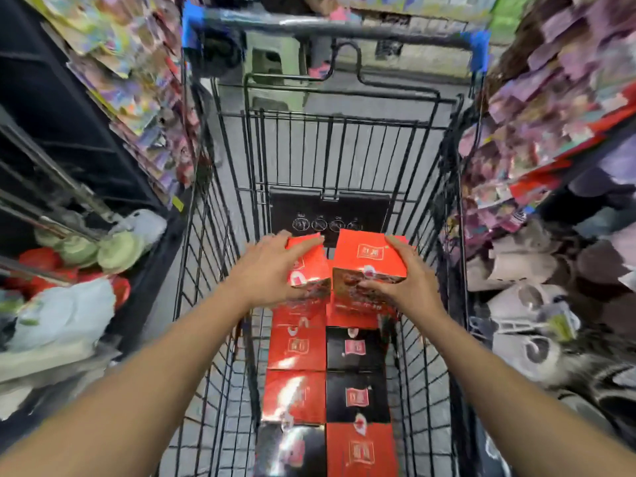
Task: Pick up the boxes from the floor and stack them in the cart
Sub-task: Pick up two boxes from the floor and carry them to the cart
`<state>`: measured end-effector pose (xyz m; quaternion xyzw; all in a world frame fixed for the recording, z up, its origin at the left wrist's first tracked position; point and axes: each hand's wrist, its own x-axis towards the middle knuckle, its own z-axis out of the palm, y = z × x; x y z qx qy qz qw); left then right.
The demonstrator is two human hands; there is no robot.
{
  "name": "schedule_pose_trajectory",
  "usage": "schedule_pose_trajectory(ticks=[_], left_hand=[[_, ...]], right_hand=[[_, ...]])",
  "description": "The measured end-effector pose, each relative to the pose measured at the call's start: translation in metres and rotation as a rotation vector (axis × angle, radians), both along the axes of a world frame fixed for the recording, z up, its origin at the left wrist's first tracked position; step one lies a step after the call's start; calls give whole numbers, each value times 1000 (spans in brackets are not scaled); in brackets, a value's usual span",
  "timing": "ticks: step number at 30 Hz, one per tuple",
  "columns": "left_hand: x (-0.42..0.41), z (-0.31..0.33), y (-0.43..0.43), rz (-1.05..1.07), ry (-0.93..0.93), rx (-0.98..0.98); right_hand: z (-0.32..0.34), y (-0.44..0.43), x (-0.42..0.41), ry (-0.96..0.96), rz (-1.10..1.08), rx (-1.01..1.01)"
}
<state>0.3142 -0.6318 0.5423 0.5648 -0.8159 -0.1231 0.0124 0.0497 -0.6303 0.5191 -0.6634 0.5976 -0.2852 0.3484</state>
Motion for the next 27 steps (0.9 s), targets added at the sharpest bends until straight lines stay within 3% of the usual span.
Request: schedule_pose_trajectory(ticks=[12, 19, 27], left_hand=[[13, -68, -88, -122, 54, 121], [9, -68, -89, -98, 157, 153], [4, -65, -84, -59, 121, 155]], right_hand=[[-70, -67, 9, -121, 19, 121], [-66, -74, 3, -125, 42, 194], [-62, -74, 0, -103, 70, 269]])
